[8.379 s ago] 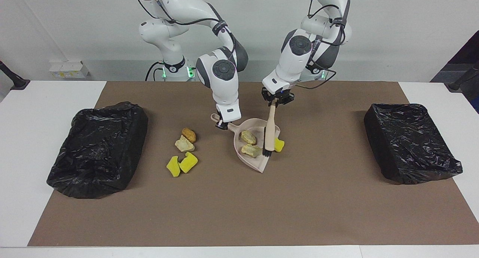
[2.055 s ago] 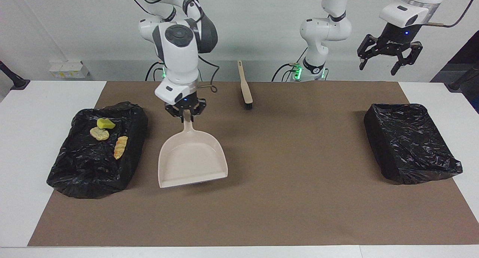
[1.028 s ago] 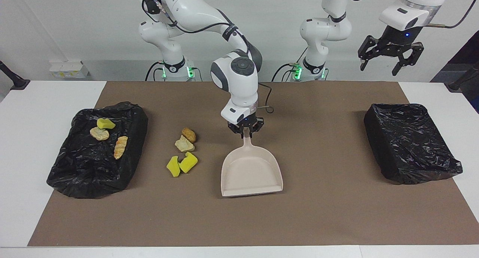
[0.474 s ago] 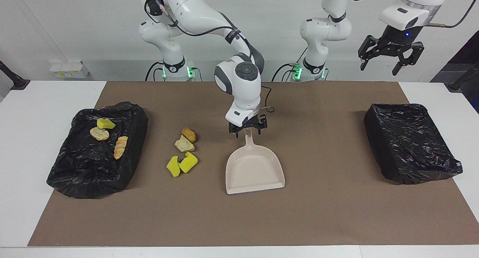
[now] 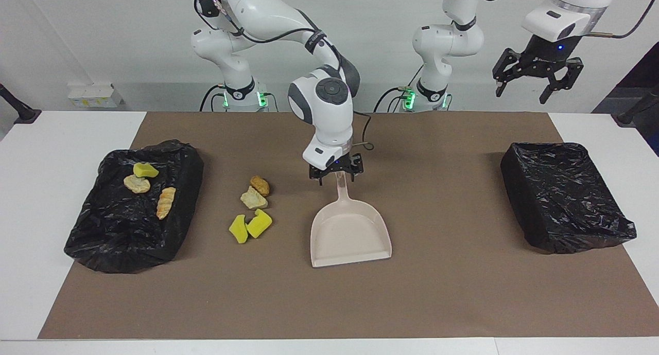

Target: Sweep and dump trash in bin

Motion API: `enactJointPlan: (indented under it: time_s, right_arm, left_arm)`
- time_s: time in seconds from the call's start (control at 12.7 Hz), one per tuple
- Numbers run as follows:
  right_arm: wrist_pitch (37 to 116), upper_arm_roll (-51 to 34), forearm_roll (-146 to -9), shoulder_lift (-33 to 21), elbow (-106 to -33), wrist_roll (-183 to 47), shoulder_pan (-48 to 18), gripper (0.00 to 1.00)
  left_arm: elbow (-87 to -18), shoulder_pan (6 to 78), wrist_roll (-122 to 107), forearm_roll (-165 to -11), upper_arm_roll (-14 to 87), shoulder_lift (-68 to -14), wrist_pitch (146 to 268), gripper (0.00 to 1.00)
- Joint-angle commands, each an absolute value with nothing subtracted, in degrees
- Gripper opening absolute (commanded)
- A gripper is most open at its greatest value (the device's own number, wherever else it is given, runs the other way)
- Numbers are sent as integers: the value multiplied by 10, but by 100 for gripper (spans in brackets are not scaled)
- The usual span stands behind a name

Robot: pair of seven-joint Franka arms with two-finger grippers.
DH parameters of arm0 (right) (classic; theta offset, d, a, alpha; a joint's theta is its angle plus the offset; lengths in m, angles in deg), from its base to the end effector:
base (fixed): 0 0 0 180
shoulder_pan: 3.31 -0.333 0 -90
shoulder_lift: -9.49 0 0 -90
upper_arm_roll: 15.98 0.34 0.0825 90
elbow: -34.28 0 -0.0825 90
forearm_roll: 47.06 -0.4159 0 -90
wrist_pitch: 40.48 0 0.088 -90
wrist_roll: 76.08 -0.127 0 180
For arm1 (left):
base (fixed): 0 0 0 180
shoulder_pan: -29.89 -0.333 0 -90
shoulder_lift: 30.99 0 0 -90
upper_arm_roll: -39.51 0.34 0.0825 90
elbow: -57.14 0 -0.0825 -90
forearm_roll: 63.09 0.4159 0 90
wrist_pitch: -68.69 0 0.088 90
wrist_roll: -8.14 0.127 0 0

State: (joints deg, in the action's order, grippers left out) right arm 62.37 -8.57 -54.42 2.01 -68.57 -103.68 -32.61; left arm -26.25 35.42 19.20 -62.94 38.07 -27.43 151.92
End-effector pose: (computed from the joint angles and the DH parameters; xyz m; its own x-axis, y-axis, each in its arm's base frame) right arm 0.4872 0.3765 0.4565 0.9757 0.1254 -0.1797 0.1163 -0.9914 -0.0604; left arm 0.5473 -0.0671 0.7105 0.9493 -0.3091 0.0574 -0.3087 -0.9510 -0.0154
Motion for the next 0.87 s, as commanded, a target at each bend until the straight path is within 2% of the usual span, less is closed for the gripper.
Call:
enactJointPlan:
  time_s: [0.0, 0.08, 0.16, 0.24, 0.4, 0.63, 0.79]
  right_arm:
    - [713, -85, -601, 132, -871, -1054, -369, 100]
    - [757, -85, -629, 180, -941, -1054, -395, 100]
    - [768, -85, -646, 210, -987, -1055, -408, 100]
    - [772, -85, -651, 220, -1013, -1061, -435, 100]
    - [799, -85, -651, 222, -1055, -1110, -504, 100]
    - [825, -85, -651, 233, -1091, -1112, -526, 100]
    - [888, -85, -652, 226, -1127, -1120, -547, 100]
  left_arm:
    - [-254, 351, 194, -619, 377, -274, 1506, 100]
    - [-254, 351, 194, -619, 377, -274, 1506, 100]
    - [-254, 351, 194, -619, 377, -274, 1506, 100]
    - [-254, 351, 194, -619, 377, -273, 1502, 100]
    - [-266, 338, 190, -625, 382, -261, 1463, 100]
    - [-280, 356, 171, -627, 377, -259, 1511, 100]
    - [-291, 385, 158, -628, 376, -264, 1550, 100]
